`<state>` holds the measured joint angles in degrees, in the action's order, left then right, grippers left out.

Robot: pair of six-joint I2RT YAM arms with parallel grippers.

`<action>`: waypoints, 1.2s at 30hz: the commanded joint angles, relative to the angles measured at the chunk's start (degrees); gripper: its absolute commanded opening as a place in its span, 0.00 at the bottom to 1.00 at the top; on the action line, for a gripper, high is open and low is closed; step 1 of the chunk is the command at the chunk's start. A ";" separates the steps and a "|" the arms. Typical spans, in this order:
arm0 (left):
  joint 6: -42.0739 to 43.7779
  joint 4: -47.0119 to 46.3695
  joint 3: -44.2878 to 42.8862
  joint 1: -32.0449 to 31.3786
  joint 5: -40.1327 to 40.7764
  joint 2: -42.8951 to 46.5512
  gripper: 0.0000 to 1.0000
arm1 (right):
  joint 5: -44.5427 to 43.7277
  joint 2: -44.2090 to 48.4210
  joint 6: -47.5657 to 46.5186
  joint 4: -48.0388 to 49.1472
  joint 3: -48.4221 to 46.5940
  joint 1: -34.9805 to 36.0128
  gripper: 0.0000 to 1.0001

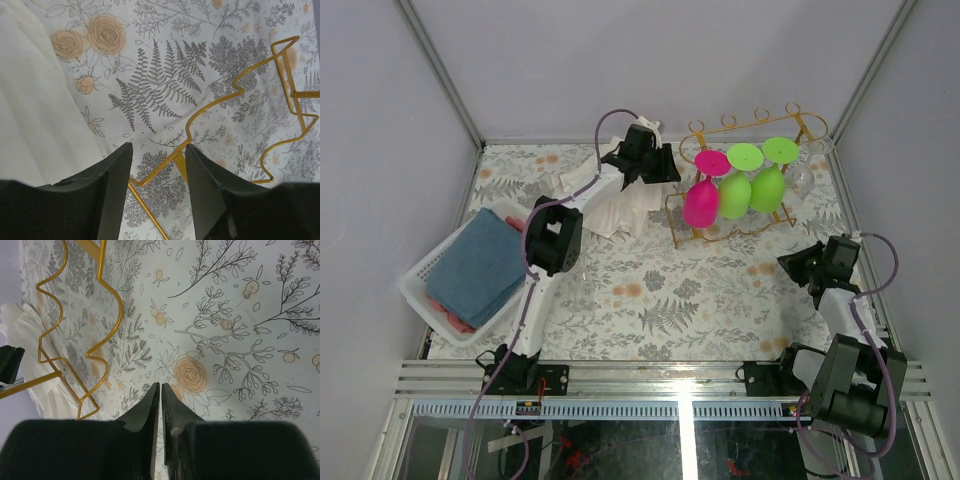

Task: Place the wine glass upside down on the wine glass rack
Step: Adjust the wine rack at the center of the board.

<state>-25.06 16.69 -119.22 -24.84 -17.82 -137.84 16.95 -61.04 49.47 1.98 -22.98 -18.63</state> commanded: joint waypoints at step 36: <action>-0.17 3.58 7.62 -2.47 6.14 1.65 0.38 | 2.71 -38.80 0.48 11.92 -24.68 0.42 0.00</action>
<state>-25.80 19.20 -114.34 -26.63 -11.90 -138.80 18.79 -98.02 50.43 12.64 -44.40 -18.61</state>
